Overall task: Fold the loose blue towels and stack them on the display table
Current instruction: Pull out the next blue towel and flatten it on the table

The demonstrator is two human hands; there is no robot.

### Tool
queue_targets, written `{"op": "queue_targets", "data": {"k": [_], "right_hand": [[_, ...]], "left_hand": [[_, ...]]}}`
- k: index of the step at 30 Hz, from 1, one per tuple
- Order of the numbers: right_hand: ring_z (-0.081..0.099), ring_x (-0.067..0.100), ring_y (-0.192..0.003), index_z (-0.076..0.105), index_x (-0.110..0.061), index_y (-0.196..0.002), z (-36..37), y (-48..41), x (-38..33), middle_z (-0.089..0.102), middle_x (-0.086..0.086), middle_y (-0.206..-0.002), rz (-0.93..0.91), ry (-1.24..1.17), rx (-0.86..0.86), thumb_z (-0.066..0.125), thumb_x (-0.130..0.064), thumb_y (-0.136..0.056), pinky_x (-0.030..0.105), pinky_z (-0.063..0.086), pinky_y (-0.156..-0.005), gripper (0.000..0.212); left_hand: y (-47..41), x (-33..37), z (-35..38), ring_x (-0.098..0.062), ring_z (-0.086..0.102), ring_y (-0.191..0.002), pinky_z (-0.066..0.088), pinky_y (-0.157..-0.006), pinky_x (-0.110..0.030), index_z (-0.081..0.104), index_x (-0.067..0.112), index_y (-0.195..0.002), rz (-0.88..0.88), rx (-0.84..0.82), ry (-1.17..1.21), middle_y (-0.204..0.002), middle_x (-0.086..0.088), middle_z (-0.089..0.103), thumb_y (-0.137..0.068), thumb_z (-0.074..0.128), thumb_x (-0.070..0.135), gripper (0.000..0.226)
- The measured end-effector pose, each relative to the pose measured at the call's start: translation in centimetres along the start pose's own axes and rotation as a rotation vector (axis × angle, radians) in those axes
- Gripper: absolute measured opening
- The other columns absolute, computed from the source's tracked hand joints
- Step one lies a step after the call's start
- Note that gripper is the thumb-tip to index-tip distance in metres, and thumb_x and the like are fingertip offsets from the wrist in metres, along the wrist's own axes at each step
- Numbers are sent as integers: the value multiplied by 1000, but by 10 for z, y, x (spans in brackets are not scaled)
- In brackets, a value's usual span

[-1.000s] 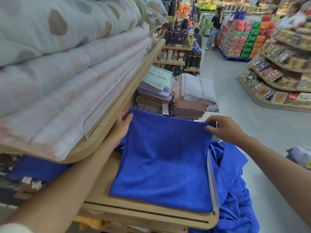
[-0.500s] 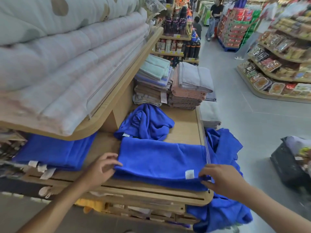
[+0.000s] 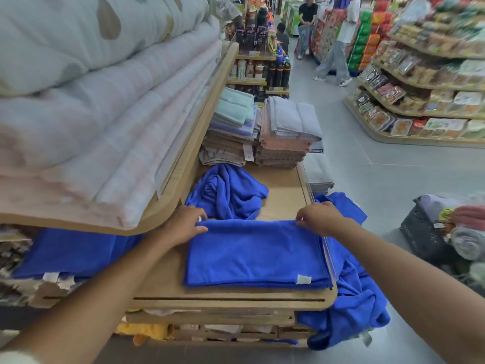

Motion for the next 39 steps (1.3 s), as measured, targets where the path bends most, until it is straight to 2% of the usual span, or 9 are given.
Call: {"op": "queue_targets", "data": {"k": [5,10,12,14,18,23,29,36,39], "right_hand": [[61,21,-92,66,-23,-100,-13,29,23,67,-3,-97,8,-319,11,57,-36,-101,38,49,-80,16],[54,22,-79,58,-16,-95,-39,87,9,60,1,-84,-44,-627,254,59,-21,-103,35,42,-73,9],[57,28,-80,65,-16,-92,-57,116,2,64,8,-84,-114,-735,321,67,-17,-99,40,46,-75,6],[57,27,-75,70,-14,-91,-73,140,-2,65,14,-83,-152,-869,384,69,-17,-96,38,45,-70,6],[53,3,-69,73,-19,-92,-79,156,-12,63,-4,-77,-85,-1136,447,62,-29,-96,13,41,-60,15],[64,12,-82,79,-26,-96,-5,118,-24,68,2,-88,117,-1298,107,68,-16,-98,32,54,-77,15],[59,15,-85,69,-34,-92,56,72,-41,62,-10,-88,229,-909,97,68,-11,-94,17,46,-67,23],[58,24,-116,68,-15,-124,41,47,-48,61,6,-124,254,-719,451,60,-3,-95,30,46,-96,32],[59,19,-107,67,-19,-120,45,58,-64,58,0,-122,148,-641,479,67,-12,-94,26,42,-84,28]], "left_hand": [[15,-17,-5,-19,47,-83,35,-68,-13,56,10,-81,77,25,359,-83,-10,55,-90,71,3,19],[39,-40,-24,-14,52,-74,41,-72,-22,61,9,-83,122,83,722,-77,8,61,-96,66,6,15],[56,-56,-34,-9,61,-88,45,-86,-16,70,17,-97,111,113,879,-92,20,70,-95,71,15,2],[71,-68,-44,-5,62,-104,47,-99,-27,70,21,-115,50,186,1037,-116,14,71,-86,75,28,30],[85,-63,-50,1,65,-84,58,-70,-23,69,24,-102,-7,291,1274,-96,14,74,-72,74,42,35],[85,-68,8,-16,73,-88,57,-61,-26,75,19,-106,-208,157,1253,-100,-4,78,-97,67,22,12],[79,-82,77,-25,66,-90,52,-78,-36,70,12,-92,-436,130,1141,-91,-11,72,-96,65,6,8],[49,-84,58,-17,64,-93,49,-81,-33,64,16,-116,-310,404,770,-109,-3,69,-94,68,14,22],[67,-69,53,-5,54,-98,45,-84,-28,63,26,-115,-42,476,465,-108,15,58,-92,69,24,24]]}}
Point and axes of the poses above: each hand's wrist, its own y-axis away from the middle knuckle, its own z-axis out of the palm, x = y × z, the point moved 3 cm from there along -y, towards the middle knuckle
